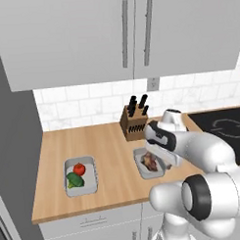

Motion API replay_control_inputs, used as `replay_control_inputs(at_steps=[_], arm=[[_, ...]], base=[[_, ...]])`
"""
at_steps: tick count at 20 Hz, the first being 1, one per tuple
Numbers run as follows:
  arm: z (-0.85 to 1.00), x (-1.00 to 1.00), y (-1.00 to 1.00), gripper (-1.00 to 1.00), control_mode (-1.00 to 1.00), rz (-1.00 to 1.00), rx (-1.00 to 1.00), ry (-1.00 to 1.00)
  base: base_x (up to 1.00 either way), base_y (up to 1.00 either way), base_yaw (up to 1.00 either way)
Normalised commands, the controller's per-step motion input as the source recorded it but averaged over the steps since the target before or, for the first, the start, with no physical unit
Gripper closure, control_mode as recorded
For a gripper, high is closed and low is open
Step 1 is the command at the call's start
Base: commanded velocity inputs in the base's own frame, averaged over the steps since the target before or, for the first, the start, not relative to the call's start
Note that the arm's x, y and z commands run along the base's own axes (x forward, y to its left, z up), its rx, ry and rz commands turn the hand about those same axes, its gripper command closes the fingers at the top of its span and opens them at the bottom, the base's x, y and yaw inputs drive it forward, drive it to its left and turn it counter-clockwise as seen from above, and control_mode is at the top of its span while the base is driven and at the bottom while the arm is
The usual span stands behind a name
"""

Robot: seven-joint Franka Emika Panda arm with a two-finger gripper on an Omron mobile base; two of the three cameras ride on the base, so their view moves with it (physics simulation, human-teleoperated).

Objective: Take the meat container that has the steak and place it on the second highest rack of the freezer. Then take the vegetable container that has the tomato and broccoli and place it on the highest rack of the freezer.

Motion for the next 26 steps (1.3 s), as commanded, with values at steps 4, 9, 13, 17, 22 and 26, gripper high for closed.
replay_control_inputs(at_steps=[4,9,13,17,22,26], arm=[[0.00,-0.24,-0.01,-1.00,-1.00,0.00,0.00,0.00],[-0.02,-0.09,-0.13,-1.00,-1.00,0.00,0.00,0.00],[-0.30,0.00,-0.13,-1.00,-1.00,0.00,0.00,0.04],[-0.50,0.00,0.00,-1.00,-1.00,0.00,0.00,0.05],[-0.67,0.00,0.00,-1.00,-1.00,0.00,0.00,0.03],[-0.92,0.00,0.03,-1.00,-1.00,0.00,-0.02,0.00]], base=[[0.00,0.00,0.00],[0.00,0.00,0.00],[0.00,0.00,0.00],[0.00,0.00,0.00],[0.00,0.00,0.00],[0.00,0.00,0.00]])
